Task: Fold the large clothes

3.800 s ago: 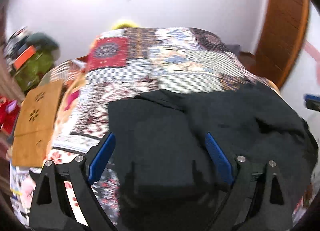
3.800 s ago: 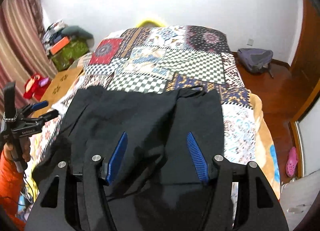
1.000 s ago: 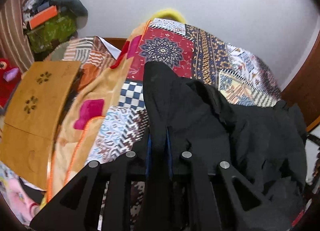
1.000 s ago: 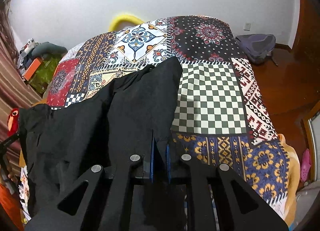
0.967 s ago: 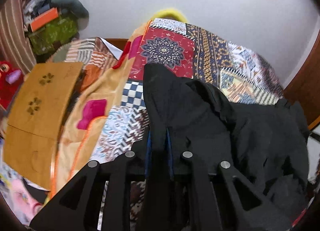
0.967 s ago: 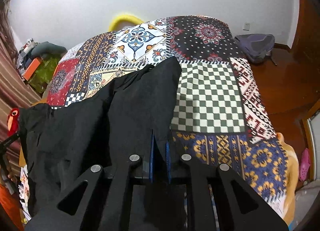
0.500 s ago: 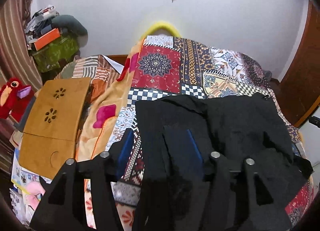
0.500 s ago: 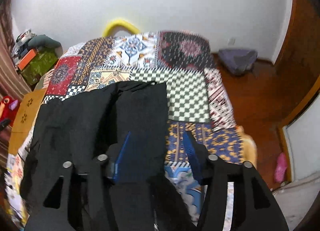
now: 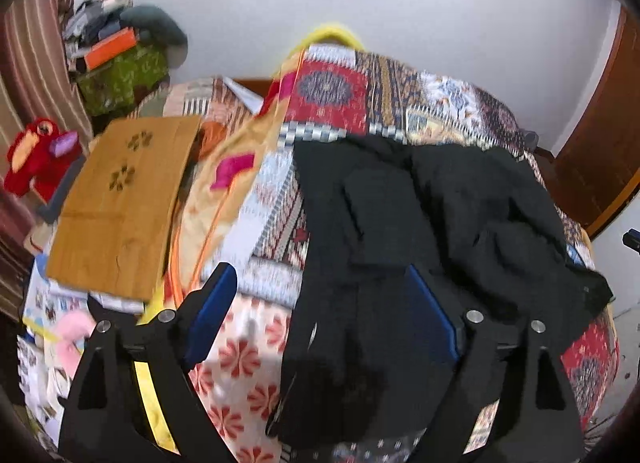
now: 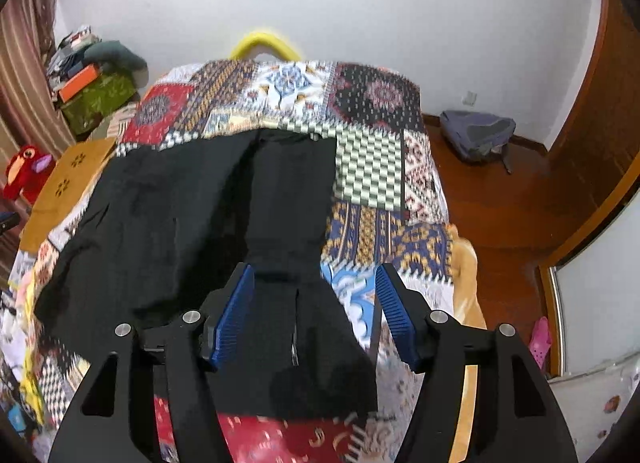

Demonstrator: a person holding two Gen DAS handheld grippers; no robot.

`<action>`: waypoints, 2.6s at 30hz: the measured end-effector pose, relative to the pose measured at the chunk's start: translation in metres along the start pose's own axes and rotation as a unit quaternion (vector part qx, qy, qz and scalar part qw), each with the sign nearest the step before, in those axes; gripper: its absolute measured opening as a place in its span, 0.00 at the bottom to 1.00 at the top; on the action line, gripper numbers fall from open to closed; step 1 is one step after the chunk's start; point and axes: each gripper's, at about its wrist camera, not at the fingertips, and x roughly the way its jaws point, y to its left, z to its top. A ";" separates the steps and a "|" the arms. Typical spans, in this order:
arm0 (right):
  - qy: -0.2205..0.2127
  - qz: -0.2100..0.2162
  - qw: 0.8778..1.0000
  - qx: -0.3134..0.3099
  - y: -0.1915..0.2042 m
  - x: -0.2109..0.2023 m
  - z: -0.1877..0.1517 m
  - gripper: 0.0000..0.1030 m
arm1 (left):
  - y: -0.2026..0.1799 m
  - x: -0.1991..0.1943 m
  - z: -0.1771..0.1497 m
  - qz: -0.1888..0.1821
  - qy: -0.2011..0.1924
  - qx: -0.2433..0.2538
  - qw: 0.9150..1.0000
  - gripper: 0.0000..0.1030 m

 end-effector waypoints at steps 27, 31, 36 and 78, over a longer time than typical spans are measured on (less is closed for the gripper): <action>0.113 0.046 0.988 0.092 -0.033 0.079 -0.080 0.57 | 0.012 0.080 -0.115 -0.082 0.141 -0.034 0.986 0.79; 0.099 0.059 0.990 0.081 -0.026 0.073 -0.088 0.42 | -0.004 0.072 -0.118 -0.059 0.130 0.013 0.990 0.52; 0.095 0.077 0.988 0.089 -0.028 0.064 -0.089 0.14 | 0.006 0.064 -0.112 -0.084 0.130 -0.036 0.987 0.27; 0.049 0.048 0.987 0.145 -0.038 0.232 0.097 0.07 | 0.014 0.249 0.102 -0.061 0.075 -0.106 0.990 0.21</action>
